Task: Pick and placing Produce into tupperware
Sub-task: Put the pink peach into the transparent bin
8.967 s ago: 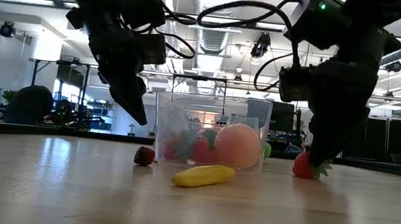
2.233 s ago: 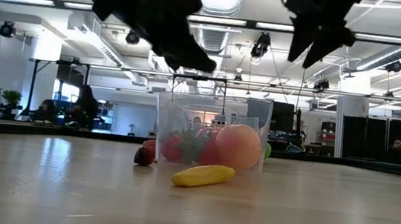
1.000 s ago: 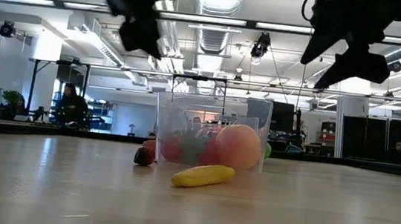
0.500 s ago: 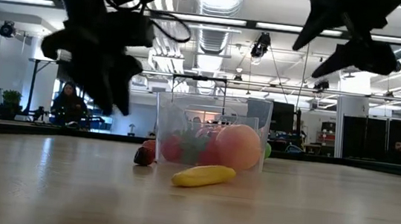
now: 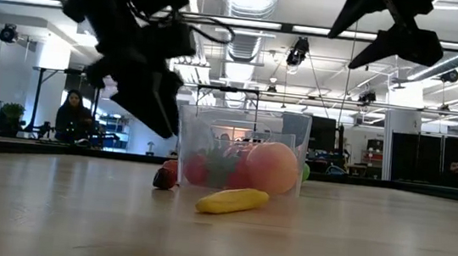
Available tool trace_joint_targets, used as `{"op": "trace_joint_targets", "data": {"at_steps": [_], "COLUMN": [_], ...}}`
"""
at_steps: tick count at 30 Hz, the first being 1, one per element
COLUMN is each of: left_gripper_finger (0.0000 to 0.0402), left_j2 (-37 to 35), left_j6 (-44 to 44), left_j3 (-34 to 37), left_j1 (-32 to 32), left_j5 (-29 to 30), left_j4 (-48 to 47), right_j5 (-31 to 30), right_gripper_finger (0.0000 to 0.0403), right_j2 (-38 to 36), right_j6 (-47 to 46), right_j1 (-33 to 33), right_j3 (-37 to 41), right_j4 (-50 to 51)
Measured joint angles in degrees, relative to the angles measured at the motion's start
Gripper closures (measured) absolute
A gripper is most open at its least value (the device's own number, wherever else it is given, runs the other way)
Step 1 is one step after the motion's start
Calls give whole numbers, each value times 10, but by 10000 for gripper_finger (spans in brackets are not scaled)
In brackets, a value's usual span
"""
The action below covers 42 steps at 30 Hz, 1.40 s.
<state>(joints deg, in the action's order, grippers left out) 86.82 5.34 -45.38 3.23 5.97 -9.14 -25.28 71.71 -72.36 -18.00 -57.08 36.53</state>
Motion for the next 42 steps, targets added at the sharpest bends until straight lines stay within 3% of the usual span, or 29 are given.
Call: {"op": "trace_joint_targets", "data": {"at_steps": [7,28,42], "left_gripper_finger": [169,170,256], "left_j2": [61,100,101], "left_j6": [-5,-5,-5], "left_j3": [-18,-21,-21], "left_j1": [-14,-15,-17], "left_j5": [-27,-43,-44], "left_j4": [8,15,14], "right_j5": [-3,-3,-8], "right_gripper_finger": [158,159,159], "right_j2": [2,8,8], "right_j6": [4,19,19], "right_j1": [0,0,0], "right_j3": [0,1,1], "right_j4": [19,43,51]}}
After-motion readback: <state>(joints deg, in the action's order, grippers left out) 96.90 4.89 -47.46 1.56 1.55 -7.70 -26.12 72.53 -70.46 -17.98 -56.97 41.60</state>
